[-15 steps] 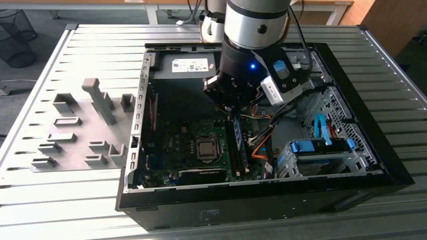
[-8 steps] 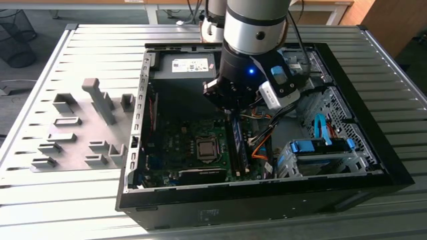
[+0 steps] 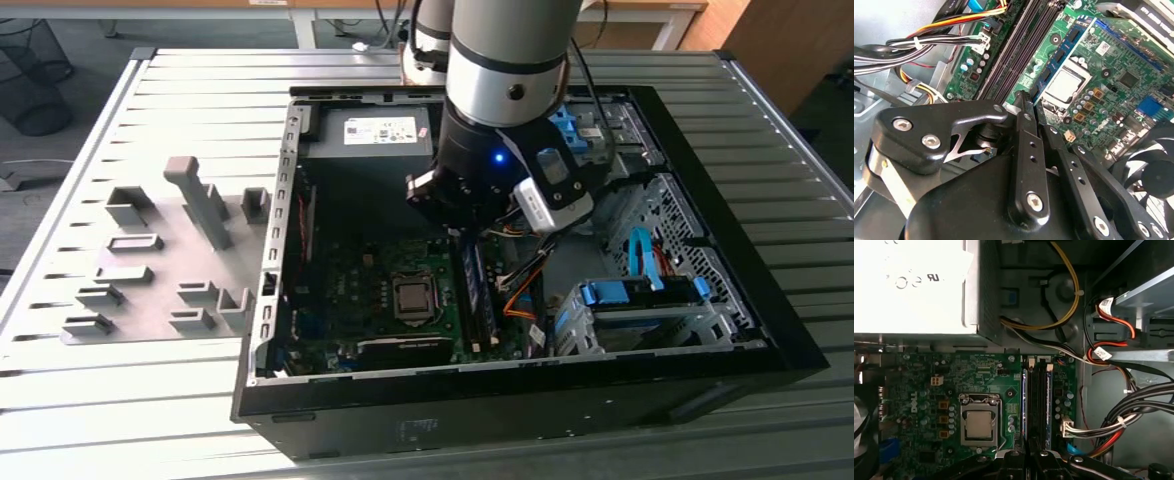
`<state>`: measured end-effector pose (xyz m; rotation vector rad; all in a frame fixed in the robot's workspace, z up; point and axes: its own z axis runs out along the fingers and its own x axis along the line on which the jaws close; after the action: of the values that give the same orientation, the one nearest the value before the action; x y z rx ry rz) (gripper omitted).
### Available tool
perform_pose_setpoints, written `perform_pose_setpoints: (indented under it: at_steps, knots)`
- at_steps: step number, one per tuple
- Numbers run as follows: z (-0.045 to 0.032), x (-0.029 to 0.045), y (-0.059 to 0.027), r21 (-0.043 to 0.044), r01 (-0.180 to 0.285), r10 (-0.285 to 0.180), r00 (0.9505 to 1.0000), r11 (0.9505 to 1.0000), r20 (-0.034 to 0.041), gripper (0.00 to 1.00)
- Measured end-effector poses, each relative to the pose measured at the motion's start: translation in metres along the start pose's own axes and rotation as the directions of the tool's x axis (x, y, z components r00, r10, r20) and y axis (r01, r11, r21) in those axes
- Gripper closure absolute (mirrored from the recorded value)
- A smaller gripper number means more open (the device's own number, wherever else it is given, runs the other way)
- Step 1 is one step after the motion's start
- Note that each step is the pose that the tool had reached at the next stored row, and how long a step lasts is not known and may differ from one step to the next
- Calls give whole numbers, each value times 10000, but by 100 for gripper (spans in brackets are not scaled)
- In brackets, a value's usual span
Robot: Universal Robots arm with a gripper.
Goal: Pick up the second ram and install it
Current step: 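Insert the second ram into the second slot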
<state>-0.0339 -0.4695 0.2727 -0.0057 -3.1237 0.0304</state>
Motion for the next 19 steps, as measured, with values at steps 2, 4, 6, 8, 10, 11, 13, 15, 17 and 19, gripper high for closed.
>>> perform_pose_setpoints:
  at_steps: [2,4,6,8,10,11,13,15,17,19]
  knots:
    - [35,-1,1,0,0,0,10000,10000,0,86]
    - [51,-1,1,0,0,0,10000,10000,0,86]
    - [51,-1,1,2,0,0,10000,10000,-1,86]
    - [51,-1,1,1,0,0,10000,10000,0,86]
    - [52,-1,1,1,0,0,10000,10000,0,86]
    - [53,-3,1,0,0,0,10000,10000,0,86]
    - [65,-21,2,-4,20,-20,10000,10000,2,86]
    - [82,-49,2,1,56,-56,10000,10000,0,86]
    - [105,-53,2,1,60,-60,10000,10000,0,86]
    - [138,-54,3,1,60,-60,10000,10000,-1,86]
